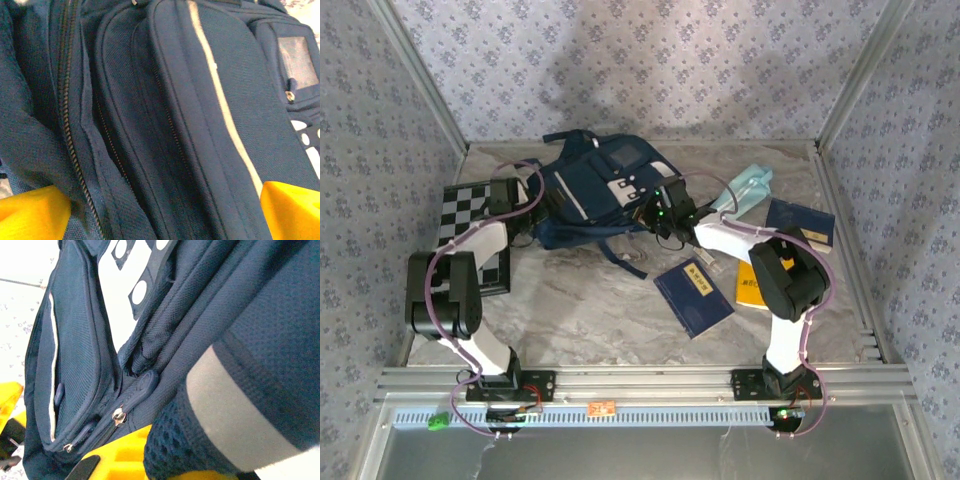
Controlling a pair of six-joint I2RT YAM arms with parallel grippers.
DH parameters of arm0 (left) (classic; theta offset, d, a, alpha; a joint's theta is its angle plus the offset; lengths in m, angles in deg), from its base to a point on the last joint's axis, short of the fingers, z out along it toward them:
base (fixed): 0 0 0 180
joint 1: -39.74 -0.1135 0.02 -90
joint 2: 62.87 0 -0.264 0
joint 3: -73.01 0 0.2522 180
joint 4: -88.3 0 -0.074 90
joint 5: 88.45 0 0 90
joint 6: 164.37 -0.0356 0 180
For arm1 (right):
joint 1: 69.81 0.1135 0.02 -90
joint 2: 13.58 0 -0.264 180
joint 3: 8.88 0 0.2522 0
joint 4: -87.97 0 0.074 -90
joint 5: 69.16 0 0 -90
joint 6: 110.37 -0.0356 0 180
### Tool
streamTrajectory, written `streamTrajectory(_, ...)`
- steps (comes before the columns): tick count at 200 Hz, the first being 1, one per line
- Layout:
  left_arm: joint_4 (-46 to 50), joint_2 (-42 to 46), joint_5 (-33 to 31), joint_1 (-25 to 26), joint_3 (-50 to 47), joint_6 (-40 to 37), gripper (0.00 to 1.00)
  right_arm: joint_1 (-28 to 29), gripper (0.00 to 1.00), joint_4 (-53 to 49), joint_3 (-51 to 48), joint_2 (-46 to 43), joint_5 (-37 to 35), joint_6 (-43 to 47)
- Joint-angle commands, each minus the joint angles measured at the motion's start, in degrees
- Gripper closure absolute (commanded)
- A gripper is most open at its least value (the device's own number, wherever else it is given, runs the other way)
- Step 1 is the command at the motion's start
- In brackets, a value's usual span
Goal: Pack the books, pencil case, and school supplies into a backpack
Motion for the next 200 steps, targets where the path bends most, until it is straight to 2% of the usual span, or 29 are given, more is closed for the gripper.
streamTrajectory(1,2.7,7.8,0.0,-0.5,-1.3,-3.8,0.04,0.3,1.0,5.7,-2.4,-3.8,-2.9,-5.6)
streamTrajectory(24,7.1,14.8,-0.6,0.4,-4.0,-4.6,0.04,0.9,1.0,2.7,-1.9,-4.7,-6.4,-6.1)
streamTrajectory(44,10.0,20.3,-3.7,4.2,-6.7,-6.9,0.06,2.0,1.0,2.0,-1.5,-5.5,-8.9,-5.9)
streamTrajectory(65,14.2,25.3,-8.1,10.1,-8.3,-8.8,0.09,2.1,1.0,1.4,-1.3,-5.4,-8.8,-6.4)
streamTrajectory(79,13.9,28.5,-8.7,14.6,-10.4,-9.5,0.13,2.1,1.0,2.3,-1.3,-5.1,-7.3,-6.8)
streamTrajectory(114,10.9,34.1,-15.9,27.3,-16.3,-10.9,0.23,3.1,1.0,2.6,-1.5,-6.1,-8.2,-7.6)
streamTrajectory(142,3.8,32.6,-19.0,34.2,-20.3,-12.5,0.29,3.6,1.0,2.8,-1.3,-6.1,-7.3,-8.1)
streamTrajectory(167,-5.4,27.5,-22.9,40.5,-22.7,-15.3,0.32,4.0,1.0,4.6,-2.3,-6.7,-7.9,-8.1)
streamTrajectory(200,-19.0,18.3,-24.0,43.4,-24.1,-17.0,0.35,4.2,1.0,6.1,-3.8,-7.8,-8.3,-9.4)
